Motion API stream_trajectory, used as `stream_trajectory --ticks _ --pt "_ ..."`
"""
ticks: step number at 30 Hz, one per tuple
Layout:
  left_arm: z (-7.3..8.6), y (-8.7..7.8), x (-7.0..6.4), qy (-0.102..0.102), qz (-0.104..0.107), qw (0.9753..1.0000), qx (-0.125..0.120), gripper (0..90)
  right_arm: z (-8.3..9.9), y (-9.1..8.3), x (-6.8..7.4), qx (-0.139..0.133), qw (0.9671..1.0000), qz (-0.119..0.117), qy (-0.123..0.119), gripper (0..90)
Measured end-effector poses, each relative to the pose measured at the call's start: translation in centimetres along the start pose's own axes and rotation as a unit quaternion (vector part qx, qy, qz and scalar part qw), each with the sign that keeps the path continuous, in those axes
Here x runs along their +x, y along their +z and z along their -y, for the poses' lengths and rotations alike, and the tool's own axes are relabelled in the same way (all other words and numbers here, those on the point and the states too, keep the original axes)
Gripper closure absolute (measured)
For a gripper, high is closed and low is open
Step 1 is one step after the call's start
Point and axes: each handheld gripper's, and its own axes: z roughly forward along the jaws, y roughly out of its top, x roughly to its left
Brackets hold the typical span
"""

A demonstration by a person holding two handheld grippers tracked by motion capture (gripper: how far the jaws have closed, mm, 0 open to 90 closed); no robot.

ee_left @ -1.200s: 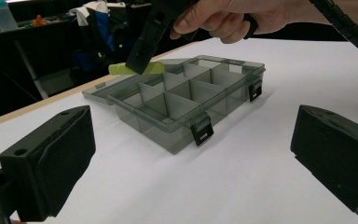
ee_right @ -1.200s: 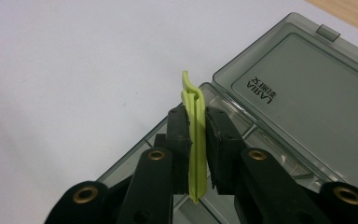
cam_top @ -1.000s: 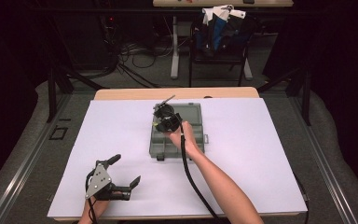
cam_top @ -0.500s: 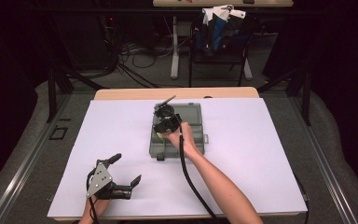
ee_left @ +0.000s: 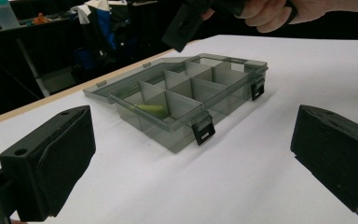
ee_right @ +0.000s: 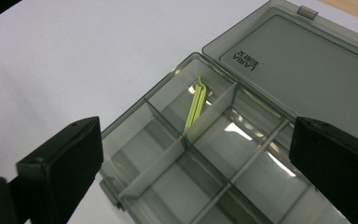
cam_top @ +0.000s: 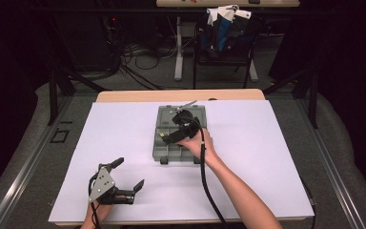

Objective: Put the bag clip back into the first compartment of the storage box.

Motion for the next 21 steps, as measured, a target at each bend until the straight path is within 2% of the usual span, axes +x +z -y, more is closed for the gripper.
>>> stream_trajectory --ticks 10,16,21 --pt "0.0 0.0 0.0 0.0 0.0 1.0 0.0 0.0 3.0 -4.1 0.0 -0.034 0.9988 -0.007 -0.033 0.0" --pt "0.0 0.0 0.1 0.0 0.001 1.0 0.001 0.0 6.0 -6.6 0.1 -0.052 0.9971 0.005 -0.056 0.0" --pt "0.0 0.1 0.0 -0.001 0.002 1.0 0.001 0.0 8.5 -8.5 -0.2 -0.064 0.9959 0.016 -0.063 0.0"
